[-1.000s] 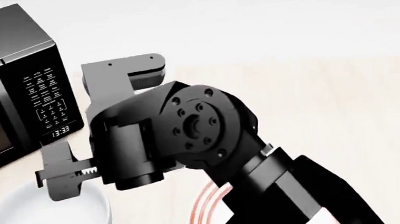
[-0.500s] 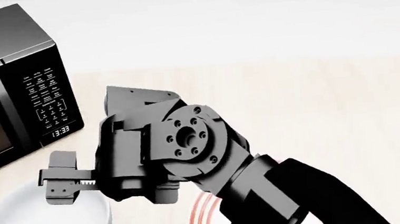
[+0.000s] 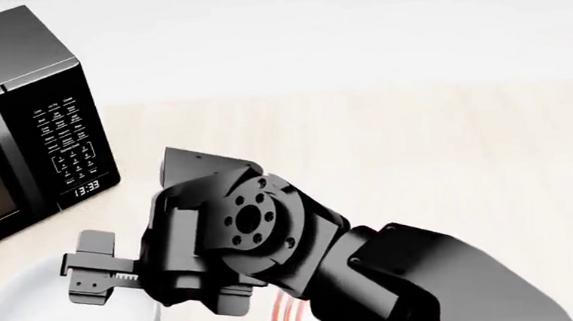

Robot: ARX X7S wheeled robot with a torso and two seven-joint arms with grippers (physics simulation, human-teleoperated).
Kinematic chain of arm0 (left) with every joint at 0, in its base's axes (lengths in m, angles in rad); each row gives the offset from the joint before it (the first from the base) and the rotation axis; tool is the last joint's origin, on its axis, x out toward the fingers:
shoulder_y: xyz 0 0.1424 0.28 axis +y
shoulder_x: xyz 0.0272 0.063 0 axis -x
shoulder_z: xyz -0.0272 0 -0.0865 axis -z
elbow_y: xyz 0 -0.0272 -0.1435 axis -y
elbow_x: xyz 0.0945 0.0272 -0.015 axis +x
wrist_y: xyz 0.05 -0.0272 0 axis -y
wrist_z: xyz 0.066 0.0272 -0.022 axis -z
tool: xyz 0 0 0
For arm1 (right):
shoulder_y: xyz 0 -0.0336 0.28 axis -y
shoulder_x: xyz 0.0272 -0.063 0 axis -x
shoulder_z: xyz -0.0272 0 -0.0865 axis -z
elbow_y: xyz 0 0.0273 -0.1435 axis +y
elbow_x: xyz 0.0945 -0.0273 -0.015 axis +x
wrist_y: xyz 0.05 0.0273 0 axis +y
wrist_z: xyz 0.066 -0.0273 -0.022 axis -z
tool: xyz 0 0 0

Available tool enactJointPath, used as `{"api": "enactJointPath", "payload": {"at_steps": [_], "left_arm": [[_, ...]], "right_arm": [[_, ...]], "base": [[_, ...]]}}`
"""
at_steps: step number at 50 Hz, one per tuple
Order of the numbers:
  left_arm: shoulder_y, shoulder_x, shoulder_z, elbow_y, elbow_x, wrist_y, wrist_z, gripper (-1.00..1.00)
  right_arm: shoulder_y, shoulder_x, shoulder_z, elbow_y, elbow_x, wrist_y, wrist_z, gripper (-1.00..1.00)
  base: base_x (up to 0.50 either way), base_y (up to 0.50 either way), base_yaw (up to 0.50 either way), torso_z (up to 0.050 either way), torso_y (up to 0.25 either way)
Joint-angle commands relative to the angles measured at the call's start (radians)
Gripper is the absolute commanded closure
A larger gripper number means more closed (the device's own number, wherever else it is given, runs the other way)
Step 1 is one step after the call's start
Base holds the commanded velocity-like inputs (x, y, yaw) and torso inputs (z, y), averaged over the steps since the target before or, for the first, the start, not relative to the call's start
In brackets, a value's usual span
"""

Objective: Put the white bowl to the right of the plate.

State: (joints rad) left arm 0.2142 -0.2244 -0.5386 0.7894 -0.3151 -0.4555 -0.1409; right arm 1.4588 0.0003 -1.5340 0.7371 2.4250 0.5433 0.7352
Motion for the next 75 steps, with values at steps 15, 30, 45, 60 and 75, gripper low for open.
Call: {"api": "enactJointPath", "payload": {"at_steps": [15,30,45,60,75], "left_arm": [[0.022,-0.002,-0.005,0.012,-0.011,0.023,-0.006,-1.00],[0.031,-0.006,-0.007,0.021,-0.022,0.027,-0.010,-1.00],[0.040,-0.011,-0.005,0.026,-0.028,0.035,-0.012,-1.00],[0.061,-0.008,-0.015,0.035,-0.039,0.055,-0.012,-1.00],[0.079,-0.008,-0.027,0.051,-0.056,0.067,-0.012,-1.00]], "right_arm": [[-0.058,0.000,-0.070,0.010,-0.008,-0.079,-0.075,-1.00],[-0.095,0.000,-0.067,-0.048,-0.087,-0.091,-0.055,-1.00],[-0.100,0.000,-0.064,-0.070,-0.124,-0.088,-0.111,-1.00],[-0.132,0.000,-0.066,-0.042,-0.147,-0.085,-0.127,-1.00],[-0.153,0.000,-0.064,-0.068,-0.194,-0.117,-0.144,-1.00]], "base": [[0.00,0.00,0.00,0.000,0.000],[0.00,0.00,0.00,0.000,0.000],[0.00,0.00,0.00,0.000,0.000],[0.00,0.00,0.00,0.000,0.000],[0.00,0.00,0.00,0.000,0.000]]}}
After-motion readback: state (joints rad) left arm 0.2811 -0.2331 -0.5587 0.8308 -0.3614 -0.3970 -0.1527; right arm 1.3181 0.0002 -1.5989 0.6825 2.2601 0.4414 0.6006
